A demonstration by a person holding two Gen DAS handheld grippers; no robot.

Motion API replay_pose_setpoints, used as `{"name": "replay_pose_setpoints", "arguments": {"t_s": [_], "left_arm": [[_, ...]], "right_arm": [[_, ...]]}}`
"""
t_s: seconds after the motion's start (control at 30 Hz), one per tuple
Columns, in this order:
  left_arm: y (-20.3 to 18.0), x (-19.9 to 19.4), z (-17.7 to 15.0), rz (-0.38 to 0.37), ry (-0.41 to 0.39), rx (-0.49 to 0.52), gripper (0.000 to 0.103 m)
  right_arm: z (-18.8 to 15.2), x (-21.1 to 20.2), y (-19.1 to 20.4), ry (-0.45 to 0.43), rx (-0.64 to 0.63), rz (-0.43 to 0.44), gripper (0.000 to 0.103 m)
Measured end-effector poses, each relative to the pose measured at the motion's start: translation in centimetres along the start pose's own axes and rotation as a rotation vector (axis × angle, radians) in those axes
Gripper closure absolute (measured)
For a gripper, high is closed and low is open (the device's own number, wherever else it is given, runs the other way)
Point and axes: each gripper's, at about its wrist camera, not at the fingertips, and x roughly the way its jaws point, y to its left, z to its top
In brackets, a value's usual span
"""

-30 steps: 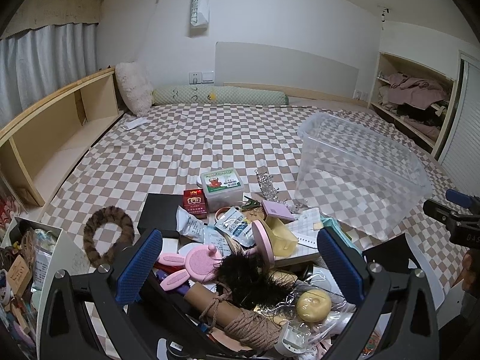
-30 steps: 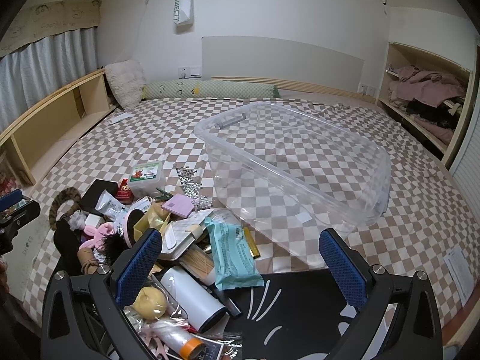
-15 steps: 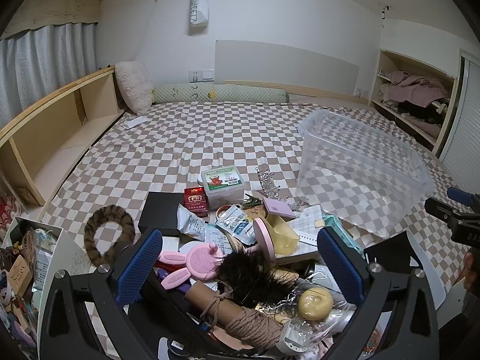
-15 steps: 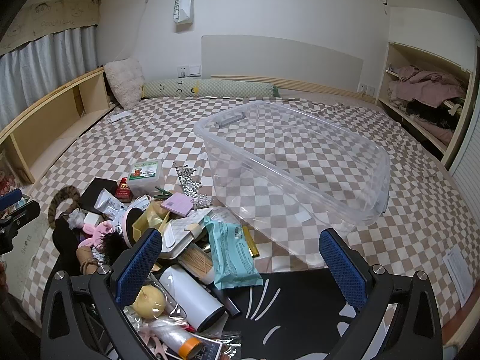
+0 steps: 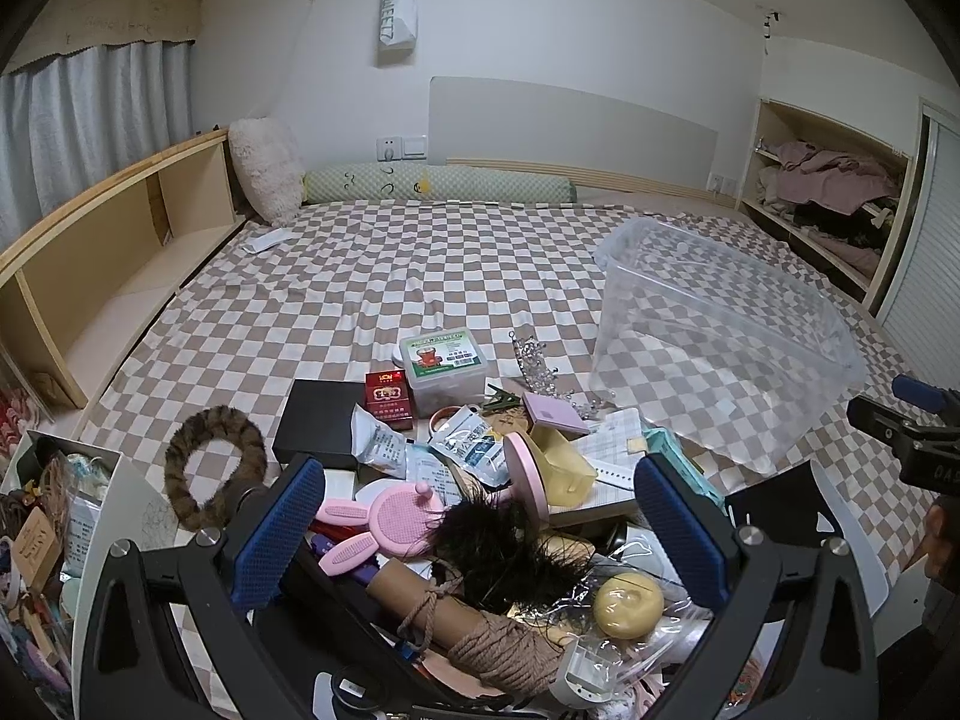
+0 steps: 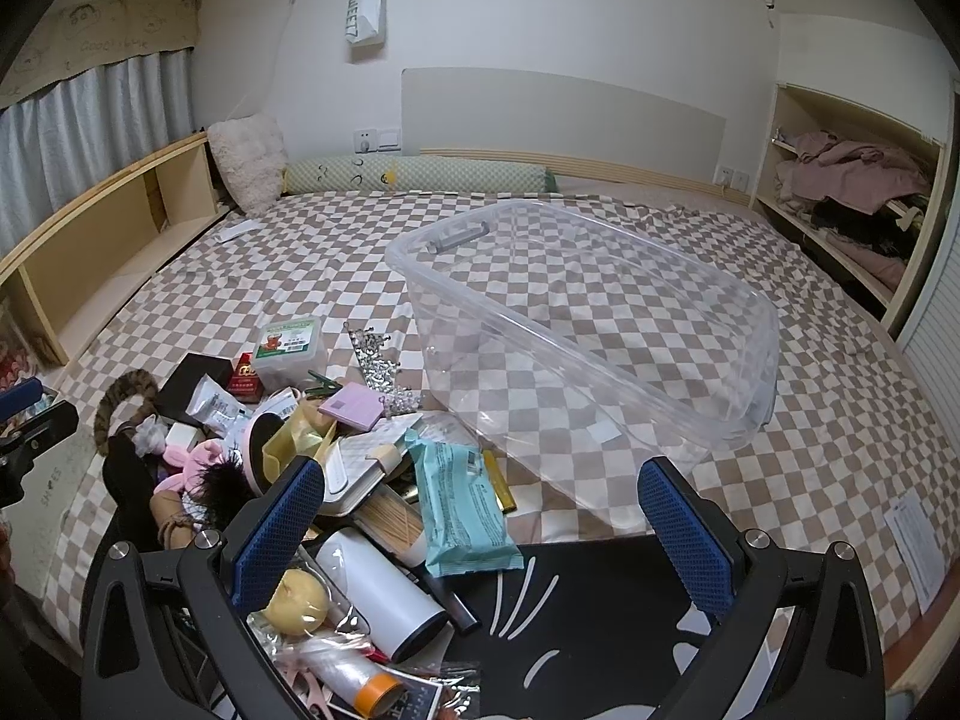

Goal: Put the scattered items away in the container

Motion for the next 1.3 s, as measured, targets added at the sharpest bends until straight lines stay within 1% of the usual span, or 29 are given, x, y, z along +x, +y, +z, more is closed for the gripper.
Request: {"name": "replay_pose_setpoints", "arguments": {"t_s": [0.7, 0.8, 0.9, 1.0, 1.1, 1.13, 1.17, 1.2, 1.23, 1.3], "left_arm": [[0.4, 0.2, 0.1, 0.009, 0.003, -0.014, 0.000], [0.5, 0.2, 0.1, 0.003, 0.006, -0.025, 0.000], [1.0, 0.4, 0.1, -0.024, 0.016, -0.064, 0.000], [1.5, 0.5, 0.2, -0.044, 0.022, -0.106, 0.000], [1.8, 0.4, 0.2, -0.055, 0.014, -0.130, 0.000], [1.8, 0.3, 0.3, -0.059, 0.008, -0.135, 0.000], [1.9, 0.1, 0.3, -0.069, -0.005, -0.138, 0.000], [1.9, -0.3, 0.4, -0.080, -0.034, -0.141, 0.000], [1.9, -0.6, 0.5, -0.081, -0.058, -0.143, 0.000], [1.9, -1.5, 0.7, -0.082, -0.116, -0.144, 0.000]], "right_arm": [[-0.1, 0.2, -0.3, 0.011, 0.006, -0.006, 0.000], [-0.1, 0.5, -0.5, 0.030, 0.025, 0.006, 0.000], [-0.2, 1.0, -0.7, 0.056, 0.044, 0.024, 0.000], [-0.3, 1.1, -0.6, 0.051, 0.039, 0.028, 0.000], [-0.3, 0.9, -0.4, 0.027, 0.027, 0.030, 0.000], [-0.2, 0.6, -0.4, 0.006, 0.030, 0.033, 0.000], [-0.2, -0.1, -0.5, -0.050, 0.047, 0.029, 0.000], [-0.1, -0.7, -0.5, -0.096, 0.062, 0.027, 0.000], [0.0, -1.4, -0.7, -0.154, 0.081, 0.027, 0.000], [0.2, -2.7, -0.8, -0.240, 0.107, 0.035, 0.000]]}}
